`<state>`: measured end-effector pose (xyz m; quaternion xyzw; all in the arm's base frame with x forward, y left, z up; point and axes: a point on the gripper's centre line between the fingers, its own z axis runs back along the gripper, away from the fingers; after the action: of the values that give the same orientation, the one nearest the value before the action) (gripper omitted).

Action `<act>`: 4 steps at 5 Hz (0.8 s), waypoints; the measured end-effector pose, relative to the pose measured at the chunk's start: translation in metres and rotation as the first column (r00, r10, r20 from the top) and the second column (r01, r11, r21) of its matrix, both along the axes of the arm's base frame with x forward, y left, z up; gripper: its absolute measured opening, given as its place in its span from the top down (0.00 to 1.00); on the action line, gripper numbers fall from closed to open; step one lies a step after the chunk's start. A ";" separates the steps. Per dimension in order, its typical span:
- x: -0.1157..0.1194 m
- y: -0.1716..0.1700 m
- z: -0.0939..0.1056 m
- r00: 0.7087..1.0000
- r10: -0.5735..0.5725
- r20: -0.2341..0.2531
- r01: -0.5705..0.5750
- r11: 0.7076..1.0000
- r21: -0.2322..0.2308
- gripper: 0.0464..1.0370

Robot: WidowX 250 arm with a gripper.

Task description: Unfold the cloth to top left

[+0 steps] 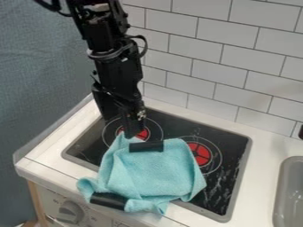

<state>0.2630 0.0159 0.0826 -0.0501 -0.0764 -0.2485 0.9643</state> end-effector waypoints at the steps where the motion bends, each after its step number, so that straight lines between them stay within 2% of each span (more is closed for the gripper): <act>1: 0.005 0.000 -0.003 0.974 -0.225 -0.014 0.226 0.973 0.037 0.04; 2: 0.006 -0.003 -0.003 0.948 -0.320 -0.002 0.319 0.946 0.050 0.04; 3: 0.010 -0.014 -0.007 0.930 -0.368 0.009 0.367 0.929 0.056 0.04; 4: 0.015 -0.018 -0.009 0.925 -0.379 0.034 0.377 0.925 0.049 0.04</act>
<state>0.2778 -0.0021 0.0734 -0.0386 -0.0808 -0.4323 0.8973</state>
